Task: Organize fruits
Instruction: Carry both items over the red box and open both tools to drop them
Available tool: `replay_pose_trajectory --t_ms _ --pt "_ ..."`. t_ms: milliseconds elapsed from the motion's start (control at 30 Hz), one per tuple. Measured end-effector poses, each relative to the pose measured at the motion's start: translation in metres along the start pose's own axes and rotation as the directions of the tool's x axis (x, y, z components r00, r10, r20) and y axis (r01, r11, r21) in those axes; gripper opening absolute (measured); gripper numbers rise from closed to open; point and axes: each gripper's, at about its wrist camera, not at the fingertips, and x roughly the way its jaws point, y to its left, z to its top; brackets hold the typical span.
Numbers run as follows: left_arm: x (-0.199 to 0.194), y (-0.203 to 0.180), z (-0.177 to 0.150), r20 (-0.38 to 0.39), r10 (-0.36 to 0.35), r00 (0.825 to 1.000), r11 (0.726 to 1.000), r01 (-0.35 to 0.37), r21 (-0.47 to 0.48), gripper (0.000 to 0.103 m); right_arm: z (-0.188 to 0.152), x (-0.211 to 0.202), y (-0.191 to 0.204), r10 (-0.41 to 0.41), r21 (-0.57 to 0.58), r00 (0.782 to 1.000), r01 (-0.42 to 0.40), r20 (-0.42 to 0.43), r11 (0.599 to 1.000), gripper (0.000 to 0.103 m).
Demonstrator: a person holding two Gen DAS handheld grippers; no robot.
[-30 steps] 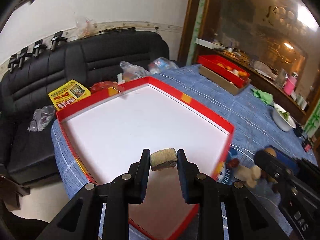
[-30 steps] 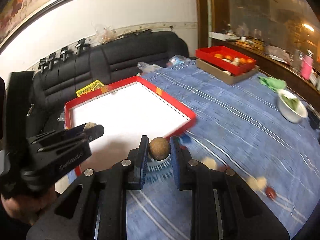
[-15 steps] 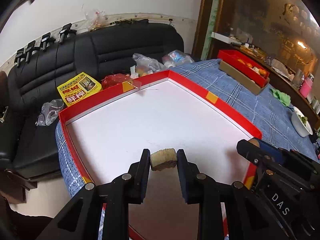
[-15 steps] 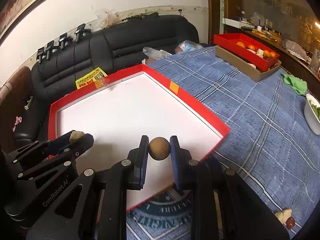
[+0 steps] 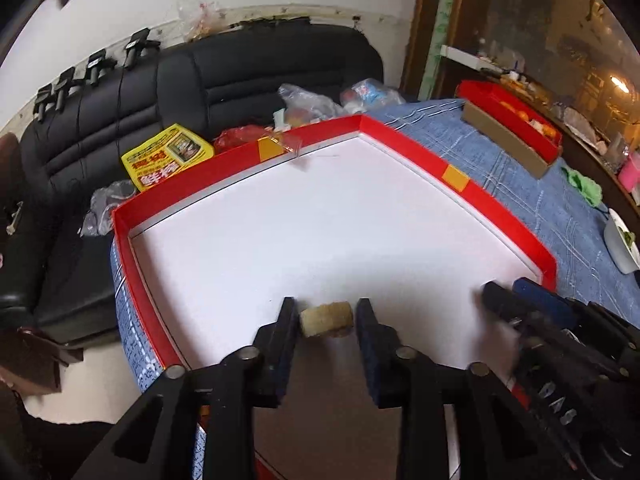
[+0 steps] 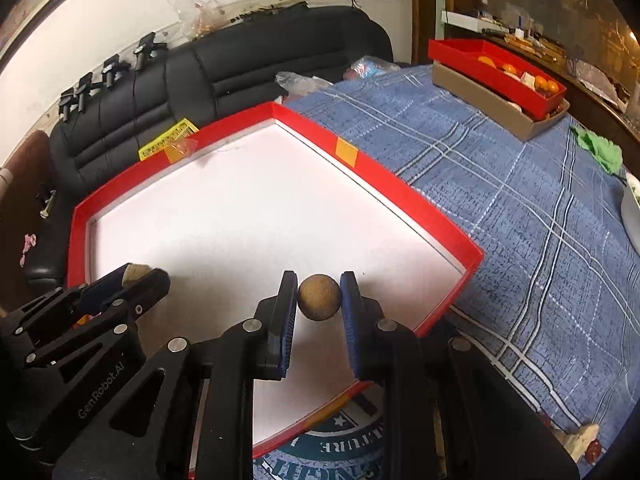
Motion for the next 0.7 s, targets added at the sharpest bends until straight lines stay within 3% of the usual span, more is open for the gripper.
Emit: replay_pose_trajectory --t_ms 33,100,267,467,600,700 --pt "-0.001 0.001 -0.001 -0.008 0.009 1.0 1.0 -0.009 -0.007 0.05 -0.001 0.002 0.0 -0.012 0.001 1.0 0.012 -0.012 1.0 0.052" --pt "-0.004 0.006 -0.002 -0.021 0.008 1.0 0.999 -0.009 -0.034 0.056 -0.002 0.001 0.0 -0.031 0.0 0.999 0.031 -0.015 1.0 0.065" --pt "-0.04 0.009 -0.008 0.073 -0.021 0.997 0.998 0.025 -0.058 0.057 -0.011 -0.042 -0.01 -0.032 0.022 0.997 0.031 0.071 0.999 0.068" --pt "-0.095 -0.009 -0.029 0.245 -0.079 0.966 0.995 0.09 -0.034 0.063 -0.048 -0.124 -0.037 -0.056 0.09 0.977 0.038 0.207 0.995 0.074" --pt "-0.119 -0.035 -0.055 0.313 -0.152 0.937 0.988 0.146 0.044 0.066 -0.1 -0.177 -0.07 -0.131 0.164 0.957 0.091 0.259 0.982 0.074" --pt "-0.122 -0.06 -0.077 0.285 -0.231 0.93 0.97 0.199 0.14 0.066 -0.145 -0.204 -0.096 -0.196 0.24 0.948 0.135 0.25 0.961 0.074"
